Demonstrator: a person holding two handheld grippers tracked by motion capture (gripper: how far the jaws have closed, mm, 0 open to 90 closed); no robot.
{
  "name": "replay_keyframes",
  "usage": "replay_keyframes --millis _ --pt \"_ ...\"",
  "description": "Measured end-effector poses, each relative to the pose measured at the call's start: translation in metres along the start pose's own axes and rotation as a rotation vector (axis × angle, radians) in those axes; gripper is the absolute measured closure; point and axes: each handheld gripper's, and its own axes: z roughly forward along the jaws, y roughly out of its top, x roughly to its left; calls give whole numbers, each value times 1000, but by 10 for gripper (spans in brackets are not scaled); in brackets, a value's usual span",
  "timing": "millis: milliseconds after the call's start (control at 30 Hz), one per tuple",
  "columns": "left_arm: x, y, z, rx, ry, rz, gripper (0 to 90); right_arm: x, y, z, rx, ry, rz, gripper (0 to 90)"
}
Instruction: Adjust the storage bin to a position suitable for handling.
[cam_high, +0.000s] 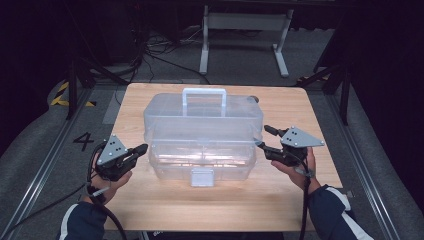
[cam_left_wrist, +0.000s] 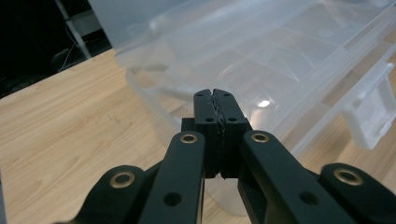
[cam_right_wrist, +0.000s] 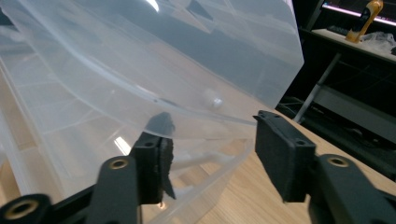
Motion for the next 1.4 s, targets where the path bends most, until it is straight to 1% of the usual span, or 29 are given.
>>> replay_keyframes --millis 33,100,200,267,300,333,367,433,500,567,633,667,767,800,833,933,1000,1033,1067,1133,1167,1200,1233,1267,1300,1367,1400 --pt "1 -2 -1 6 2 2 885 0 1 0 -9 -7 -2 509" --pt "2 -7 -4 20 15 2 876 1 3 0 -22 -9 -5 571" --pt "5 -14 -9 30 31 1 869 2 7 0 -43 -15 -4 594" --pt "7 -20 -12 38 36 -10 862 3 10 1 -50 -25 -18 633" --pt "8 -23 -13 42 40 -13 858 4 12 1 -56 -36 -22 635" --pt "9 -26 -14 46 42 -19 854 4 13 2 -65 -43 -9 639" --pt "10 -29 -14 52 45 -15 850 3 13 2 -68 -45 -3 643" --pt "10 -34 -14 68 47 -26 838 2 14 2 -75 -52 0 648" --pt "11 -40 -14 89 50 -20 828 2 16 3 -84 -66 -2 655" --pt "11 -45 -12 110 45 -20 818 2 17 4 -88 -78 4 663" --pt "10 -51 -10 143 40 -23 807 1 20 5 -104 -93 -1 671" --pt "10 -55 -8 156 35 -19 802 0 22 5 -107 -97 8 677" --pt "9 -65 -3 201 17 -17 788 -3 26 7 -126 -113 13 696" --pt "8 -69 -1 214 10 -20 781 -3 27 7 -127 -120 5 703" --pt "9 -71 0 228 9 -10 776 -3 29 7 -131 -131 0 709" --pt "8 -77 3 247 -7 -17 765 -3 32 9 -136 -147 0 718" --pt "7 -80 6 245 -20 -14 751 -5 34 10 -140 -164 1 725" --pt "7 -80 6 245 -20 -14 742 -5 35 11 -139 -170 -3 729" --pt "6 -82 8 245 -32 -20 736 -5 37 12 -137 -178 -10 733" --pt "5 -84 11 252 -43 -10 726 -7 40 12 -131 -184 -27 745" --pt "4 -85 12 256 -51 -17 717 -8 42 12 -136 -193 -35 754" --pt "2 -86 14 263 -58 -20 713 -10 44 13 -137 -190 -34 762" --pt "2 -86 14 263 -58 -20 706 -10 44 13 -137 -190 -34 762" --pt "3 -87 15 266 -60 -8 706 -11 45 14 -142 -198 -36 773" --pt "2 -88 16 270 -59 -14 692 -12 47 15 -145 -206 -40 784" --pt "2 -90 17 276 -59 1 678 -14 50 16 -149 -217 -44 808" --pt "1 -92 18 281 -58 -4 664 -16 53 18 -154 -225 -43 819"
